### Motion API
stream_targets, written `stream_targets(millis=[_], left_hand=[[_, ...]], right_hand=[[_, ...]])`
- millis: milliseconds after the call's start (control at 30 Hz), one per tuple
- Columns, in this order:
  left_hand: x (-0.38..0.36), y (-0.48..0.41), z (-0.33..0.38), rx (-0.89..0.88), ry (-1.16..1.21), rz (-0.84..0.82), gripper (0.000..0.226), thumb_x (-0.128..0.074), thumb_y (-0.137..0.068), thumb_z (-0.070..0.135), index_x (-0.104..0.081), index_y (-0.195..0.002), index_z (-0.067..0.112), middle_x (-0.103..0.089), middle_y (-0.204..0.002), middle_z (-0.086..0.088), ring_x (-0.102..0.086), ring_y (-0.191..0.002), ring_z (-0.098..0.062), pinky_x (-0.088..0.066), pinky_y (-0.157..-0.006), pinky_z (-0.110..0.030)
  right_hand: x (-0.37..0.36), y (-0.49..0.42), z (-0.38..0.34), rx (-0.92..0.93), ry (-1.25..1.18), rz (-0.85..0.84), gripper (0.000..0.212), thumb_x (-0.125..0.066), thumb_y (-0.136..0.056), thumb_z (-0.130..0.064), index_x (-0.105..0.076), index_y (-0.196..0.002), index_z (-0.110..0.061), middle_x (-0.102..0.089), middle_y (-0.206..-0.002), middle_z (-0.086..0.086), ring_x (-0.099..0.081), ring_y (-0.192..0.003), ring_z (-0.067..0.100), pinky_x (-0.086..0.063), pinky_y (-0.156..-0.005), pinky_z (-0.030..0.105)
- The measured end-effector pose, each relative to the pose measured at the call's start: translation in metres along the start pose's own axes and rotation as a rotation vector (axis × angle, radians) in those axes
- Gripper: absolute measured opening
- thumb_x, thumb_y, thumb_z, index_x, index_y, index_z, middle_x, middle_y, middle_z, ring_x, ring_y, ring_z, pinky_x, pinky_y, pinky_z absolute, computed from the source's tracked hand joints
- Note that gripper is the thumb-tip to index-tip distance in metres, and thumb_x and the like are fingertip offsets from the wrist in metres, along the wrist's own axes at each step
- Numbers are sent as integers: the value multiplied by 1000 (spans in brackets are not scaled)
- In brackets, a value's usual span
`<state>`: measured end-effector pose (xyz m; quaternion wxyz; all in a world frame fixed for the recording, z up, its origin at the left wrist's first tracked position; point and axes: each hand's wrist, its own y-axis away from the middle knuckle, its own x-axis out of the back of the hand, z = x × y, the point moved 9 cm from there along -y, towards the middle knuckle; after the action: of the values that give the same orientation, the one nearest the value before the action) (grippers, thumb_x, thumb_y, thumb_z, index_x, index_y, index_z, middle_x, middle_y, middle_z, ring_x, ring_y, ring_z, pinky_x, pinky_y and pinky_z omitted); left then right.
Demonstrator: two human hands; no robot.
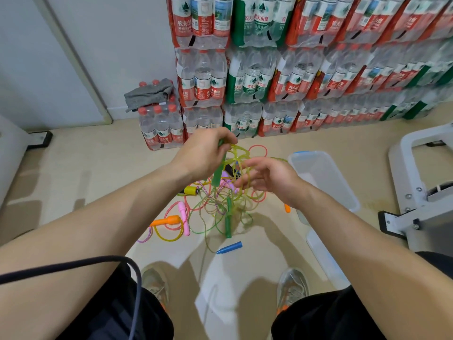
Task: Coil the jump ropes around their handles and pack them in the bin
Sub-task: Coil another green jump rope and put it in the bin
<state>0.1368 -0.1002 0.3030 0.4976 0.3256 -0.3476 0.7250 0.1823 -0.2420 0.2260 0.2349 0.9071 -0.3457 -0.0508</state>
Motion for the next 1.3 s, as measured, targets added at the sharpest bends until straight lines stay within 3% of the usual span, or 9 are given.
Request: stream_targets(millis=[167,300,500,567,667,833,967,1067,1300], left_hand=[[-12,6,14,-84,-24,-37,22,-56,-98,16,-70,-114,20,-73,-114,3,-64,-107,-19,-50,-90,-33],[-11,4,2,-41,-100,-40,24,-55,-99,15,-69,-118,19,-71,-119,-1,-63,-111,-23,-51,-91,-38],[2,-1,-48,221,-108,-15,25,-53,-99,12,-69,-118,19,-70,-121,-5,-63,-111,-28,-51,-90,-36],[8,-3,-51,250,-26,21,23,-55,-100,12,-71,-115,19,-71,-120,-2,-64,-108,-22,-47,-89,-28],[9,-5,-37,215,97,20,20,-58,-100,14,-72,-112,21,-69,-117,5,-60,-104,-10,-41,-90,-20],[-1,-5,-1,26,256,-66,18,-63,-96,13,-72,-101,28,-71,-112,11,-64,-107,-6,-49,-100,-33],[-3,0,17,-43,423,-74,19,-63,-95,6,-64,-107,20,-69,-98,11,-64,-91,1,-49,-86,-21],[-4,2,7,79,616,-59,29,-63,-95,3,-56,-118,20,-74,-96,1,-71,-92,-12,-54,-88,-28],[-14,10,-7,301,974,-3,25,-59,-97,-1,-57,-118,13,-71,-94,-8,-69,-81,-18,-55,-63,-29]], right_hand=[[-10,-5,-2,20,20,-11,41,-43,-104,-45,-61,-85,-13,-57,-56,3,-58,-56,20,-48,-67,33],[10,-7,-17,235,313,197,47,-53,-102,-38,-58,-60,-19,-39,-46,-5,-37,-47,17,-35,-59,34],[53,2,-25,218,-107,372,37,-52,-92,-17,-52,-54,-15,-29,-45,-3,-25,-47,17,-29,-53,31],[66,1,-17,138,221,429,32,-52,-84,-23,-62,-55,-11,-45,-47,4,-40,-50,24,-35,-57,34],[68,-2,7,-81,856,422,23,-50,-86,-25,-71,-89,-14,-68,-93,14,-60,-97,39,-51,-84,41],[39,5,-34,332,660,390,58,-59,-89,-24,-50,-146,-27,-47,-148,1,-38,-140,22,-30,-115,36],[8,4,-42,368,358,164,37,-59,-85,-36,-66,-120,-29,-73,-95,-5,-68,-89,17,-53,-87,42],[3,4,-37,307,154,113,15,-56,-102,-28,-66,-97,-19,-47,-50,-14,-43,-49,9,-37,-54,32],[-7,8,-24,302,312,132,51,-58,-92,-59,-59,-74,-12,-51,-60,-12,-47,-54,5,-35,-59,29]])
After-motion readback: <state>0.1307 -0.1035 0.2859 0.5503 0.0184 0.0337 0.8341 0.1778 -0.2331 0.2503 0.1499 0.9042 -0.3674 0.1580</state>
